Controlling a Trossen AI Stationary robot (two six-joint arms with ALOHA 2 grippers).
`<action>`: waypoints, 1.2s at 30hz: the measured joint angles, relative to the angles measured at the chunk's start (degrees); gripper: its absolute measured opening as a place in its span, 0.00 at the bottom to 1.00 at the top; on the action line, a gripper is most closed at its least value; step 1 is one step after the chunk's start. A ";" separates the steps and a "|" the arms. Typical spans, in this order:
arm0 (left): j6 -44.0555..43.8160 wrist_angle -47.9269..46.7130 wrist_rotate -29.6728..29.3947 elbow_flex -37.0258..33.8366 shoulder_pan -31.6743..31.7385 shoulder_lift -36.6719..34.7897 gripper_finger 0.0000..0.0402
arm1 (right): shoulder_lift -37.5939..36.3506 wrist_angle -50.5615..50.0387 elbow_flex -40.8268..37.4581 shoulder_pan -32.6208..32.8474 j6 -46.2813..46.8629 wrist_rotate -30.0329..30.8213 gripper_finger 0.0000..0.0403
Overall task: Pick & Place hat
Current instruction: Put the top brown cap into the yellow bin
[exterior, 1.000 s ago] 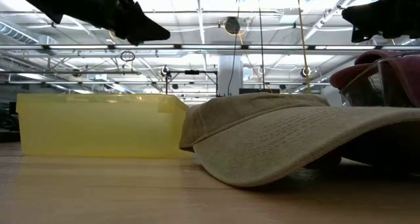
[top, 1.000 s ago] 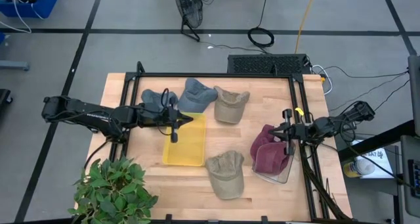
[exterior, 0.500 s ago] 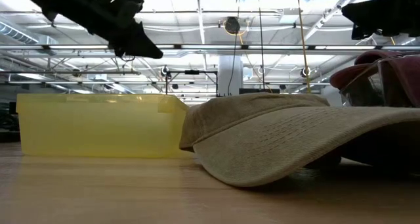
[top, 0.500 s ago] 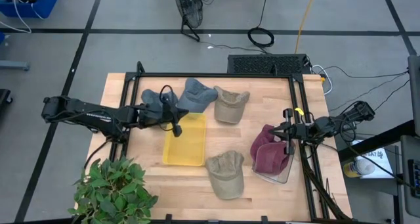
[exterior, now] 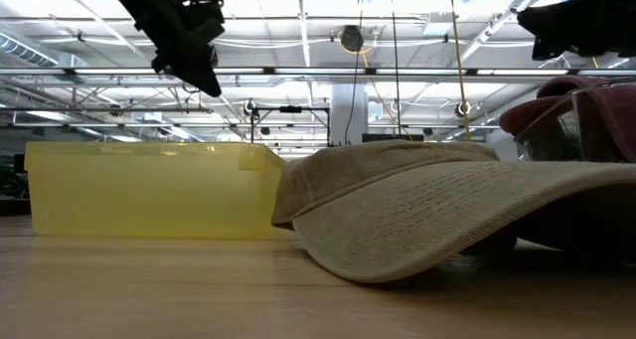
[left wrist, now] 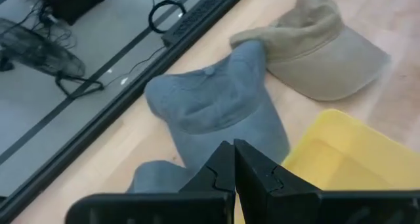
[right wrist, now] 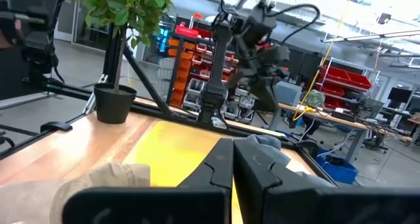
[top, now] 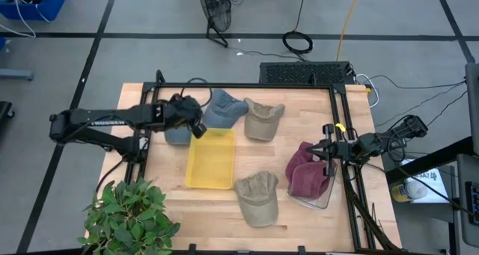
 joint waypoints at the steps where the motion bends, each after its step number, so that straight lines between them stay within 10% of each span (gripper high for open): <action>1: 0.24 0.03 0.22 0.00 0.61 0.23 0.02 | 0.00 0.07 0.00 0.00 0.20 -0.02 0.00; 10: 2.99 0.36 13.76 3.83 6.42 9.34 0.02 | 0.02 -0.02 -0.04 0.02 -0.09 -0.15 0.00; 21: 13.36 1.52 14.12 23.43 5.78 27.92 0.05 | 0.02 0.33 -0.07 0.01 -1.11 -0.17 0.00; 36: 30.02 -6.27 24.02 52.00 6.89 52.11 0.56 | 0.02 -0.09 -0.09 0.01 -2.79 -0.19 0.00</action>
